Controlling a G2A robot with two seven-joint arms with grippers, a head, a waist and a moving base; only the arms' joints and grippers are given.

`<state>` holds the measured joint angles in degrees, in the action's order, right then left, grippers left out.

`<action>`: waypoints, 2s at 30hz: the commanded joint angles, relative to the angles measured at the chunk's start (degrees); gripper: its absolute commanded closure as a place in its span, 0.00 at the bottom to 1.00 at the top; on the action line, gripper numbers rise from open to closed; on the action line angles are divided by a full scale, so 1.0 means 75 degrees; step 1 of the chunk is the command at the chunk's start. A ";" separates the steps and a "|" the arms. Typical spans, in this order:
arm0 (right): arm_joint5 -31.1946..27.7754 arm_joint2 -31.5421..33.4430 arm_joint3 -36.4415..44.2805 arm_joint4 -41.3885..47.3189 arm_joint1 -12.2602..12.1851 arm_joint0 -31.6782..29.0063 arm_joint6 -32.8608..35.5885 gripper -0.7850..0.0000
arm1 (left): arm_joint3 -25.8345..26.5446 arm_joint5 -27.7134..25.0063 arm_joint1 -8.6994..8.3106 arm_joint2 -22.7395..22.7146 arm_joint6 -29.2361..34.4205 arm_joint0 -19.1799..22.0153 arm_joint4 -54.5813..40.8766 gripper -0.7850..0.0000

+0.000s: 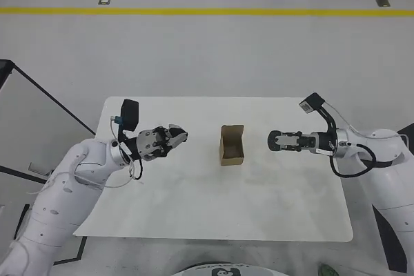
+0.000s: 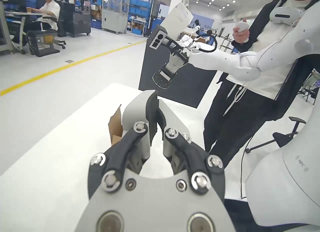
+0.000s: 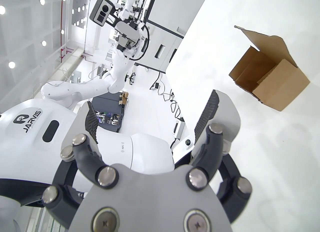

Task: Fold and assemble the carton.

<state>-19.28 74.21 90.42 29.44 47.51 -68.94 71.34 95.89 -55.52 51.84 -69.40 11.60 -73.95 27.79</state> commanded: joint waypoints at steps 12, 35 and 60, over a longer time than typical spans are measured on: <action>0.0000 0.0000 0.0000 0.0000 0.0000 0.0000 0.0000 0.00 | -0.0904 0.1425 -0.0004 0.0873 0.2678 0.0751 -0.3878 1.00; 0.0025 -0.0453 -0.0596 -0.0676 0.0120 0.0183 -0.0542 1.00 | -0.2535 0.2753 0.0457 0.2000 0.4332 0.1841 -0.5682 1.00; 0.0731 -0.1425 -0.1282 -0.1071 0.0392 0.0543 -0.1077 1.00 | -0.2895 0.3895 0.0772 0.2640 0.4269 0.1977 -0.5655 1.00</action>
<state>-14.22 64.11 81.25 21.65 50.29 -65.02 63.53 74.74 -27.18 57.35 -50.19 43.93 -59.32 -14.57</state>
